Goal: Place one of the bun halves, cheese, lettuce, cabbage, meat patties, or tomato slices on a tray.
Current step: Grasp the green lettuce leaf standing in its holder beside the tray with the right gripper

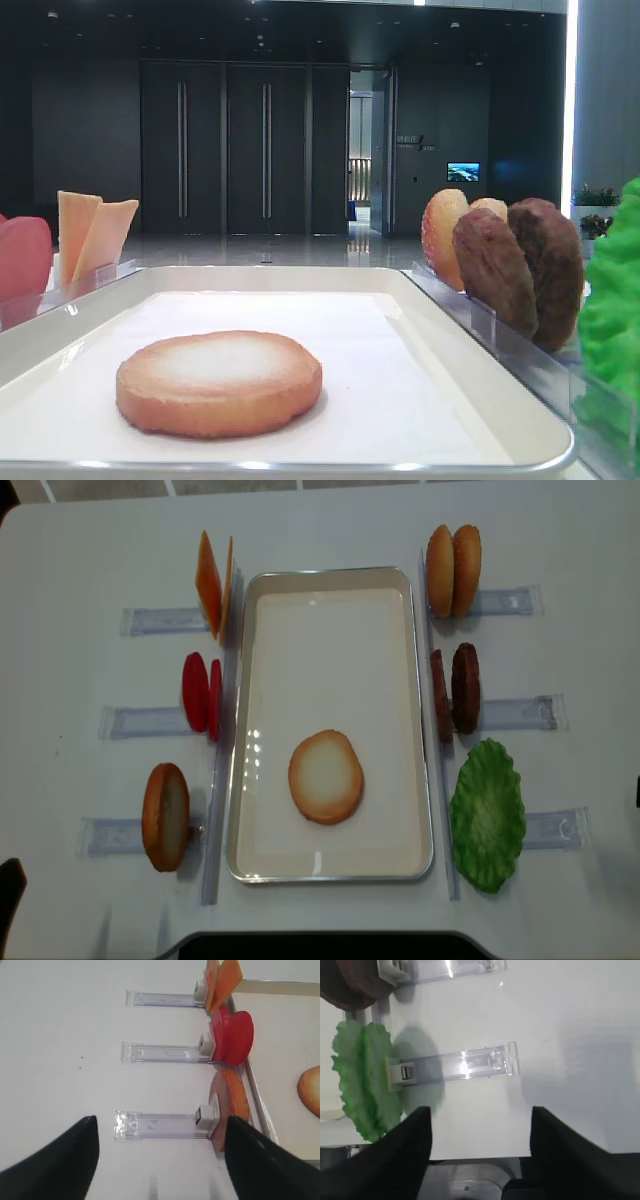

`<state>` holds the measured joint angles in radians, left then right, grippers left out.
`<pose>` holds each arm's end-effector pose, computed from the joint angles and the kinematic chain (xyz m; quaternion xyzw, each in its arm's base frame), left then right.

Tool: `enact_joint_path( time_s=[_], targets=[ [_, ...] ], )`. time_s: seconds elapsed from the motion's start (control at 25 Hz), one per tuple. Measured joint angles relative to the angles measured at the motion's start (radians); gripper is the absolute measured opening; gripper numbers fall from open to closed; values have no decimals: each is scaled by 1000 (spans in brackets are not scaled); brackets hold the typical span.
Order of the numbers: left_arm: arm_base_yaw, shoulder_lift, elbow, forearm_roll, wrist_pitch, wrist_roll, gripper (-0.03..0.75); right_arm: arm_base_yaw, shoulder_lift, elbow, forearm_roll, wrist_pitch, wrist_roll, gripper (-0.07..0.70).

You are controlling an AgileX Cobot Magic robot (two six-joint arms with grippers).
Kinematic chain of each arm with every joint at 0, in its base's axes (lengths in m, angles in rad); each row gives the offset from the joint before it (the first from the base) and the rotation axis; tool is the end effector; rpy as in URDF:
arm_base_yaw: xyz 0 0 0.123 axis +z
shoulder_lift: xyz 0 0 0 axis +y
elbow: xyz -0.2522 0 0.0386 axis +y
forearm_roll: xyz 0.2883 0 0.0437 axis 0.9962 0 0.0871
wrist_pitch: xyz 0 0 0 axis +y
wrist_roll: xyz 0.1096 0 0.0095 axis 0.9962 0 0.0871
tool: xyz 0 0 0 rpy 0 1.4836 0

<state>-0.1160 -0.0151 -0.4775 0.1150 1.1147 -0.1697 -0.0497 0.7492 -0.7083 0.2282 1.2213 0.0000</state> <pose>0.0757 0.0026 0.2770 -0.0268 0.8670 -0.0136 0.4974 0.1746 0.0147 0.2560 0.0414 0.9734 0.1077 0.1981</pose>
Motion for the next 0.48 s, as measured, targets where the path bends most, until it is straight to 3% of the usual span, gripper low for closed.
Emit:
enact_joint_path(
  time_s=[0.16,0.48],
  targets=[
    [0,0,0,0,0,0,597,0,105,-11,2,-1,0,412],
    [0,0,0,0,0,0,597,0,114,-11,3,0,0,412]
  ],
)
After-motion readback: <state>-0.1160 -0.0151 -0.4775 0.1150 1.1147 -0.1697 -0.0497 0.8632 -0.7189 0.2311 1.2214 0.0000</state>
